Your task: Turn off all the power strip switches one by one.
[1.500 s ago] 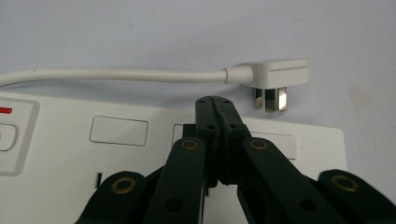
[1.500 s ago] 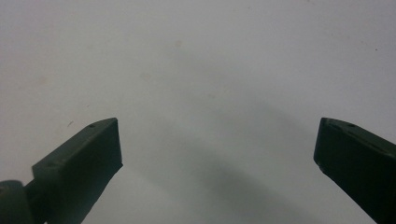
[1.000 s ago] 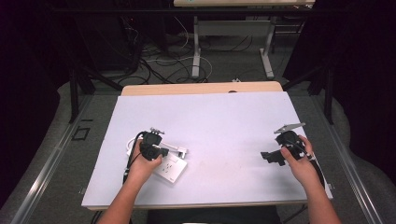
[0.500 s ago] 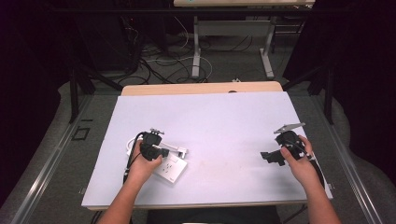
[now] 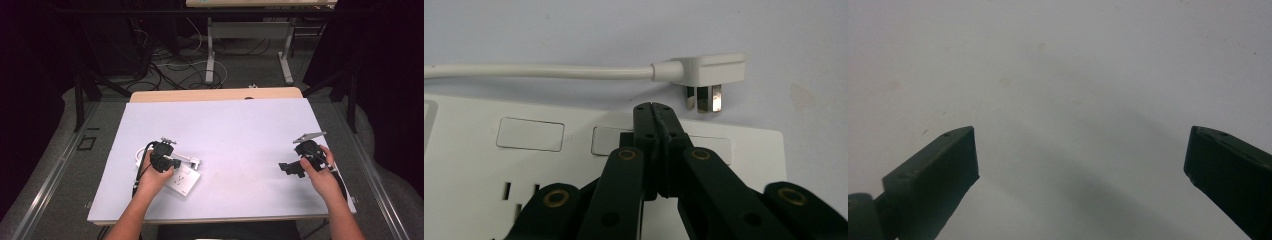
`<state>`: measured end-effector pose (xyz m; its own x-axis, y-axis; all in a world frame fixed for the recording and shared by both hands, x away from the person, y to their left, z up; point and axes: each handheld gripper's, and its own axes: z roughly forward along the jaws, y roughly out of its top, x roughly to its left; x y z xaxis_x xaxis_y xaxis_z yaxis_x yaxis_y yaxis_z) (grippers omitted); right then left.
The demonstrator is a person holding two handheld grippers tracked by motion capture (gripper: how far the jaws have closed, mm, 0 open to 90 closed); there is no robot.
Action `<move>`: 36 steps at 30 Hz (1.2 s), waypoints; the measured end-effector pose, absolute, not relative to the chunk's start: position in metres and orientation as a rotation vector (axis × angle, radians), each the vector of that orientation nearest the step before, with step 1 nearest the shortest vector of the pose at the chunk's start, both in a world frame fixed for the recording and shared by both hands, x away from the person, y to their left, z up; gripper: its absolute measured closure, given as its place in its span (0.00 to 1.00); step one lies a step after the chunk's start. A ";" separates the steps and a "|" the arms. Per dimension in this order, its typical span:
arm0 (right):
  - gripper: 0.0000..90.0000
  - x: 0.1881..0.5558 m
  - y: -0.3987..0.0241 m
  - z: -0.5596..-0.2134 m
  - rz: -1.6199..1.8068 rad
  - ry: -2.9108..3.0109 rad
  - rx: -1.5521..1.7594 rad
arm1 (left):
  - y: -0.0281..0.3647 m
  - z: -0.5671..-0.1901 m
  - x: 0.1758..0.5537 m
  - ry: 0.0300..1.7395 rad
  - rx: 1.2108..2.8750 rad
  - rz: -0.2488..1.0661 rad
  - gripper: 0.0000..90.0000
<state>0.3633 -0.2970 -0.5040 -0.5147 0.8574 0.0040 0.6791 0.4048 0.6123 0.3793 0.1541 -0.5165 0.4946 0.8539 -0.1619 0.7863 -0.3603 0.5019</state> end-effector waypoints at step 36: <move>0.00 0.363 -0.298 -0.503 0.808 2.353 1.333 | 0.134 -0.508 0.366 1.253 2.259 0.186 1.00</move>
<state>0.3628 -0.2977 -0.5035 -0.5147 0.8574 0.0023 0.6777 0.4052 0.6136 0.3661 0.1337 -0.5084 0.5573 0.8188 -0.1375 0.7436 -0.4185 0.5214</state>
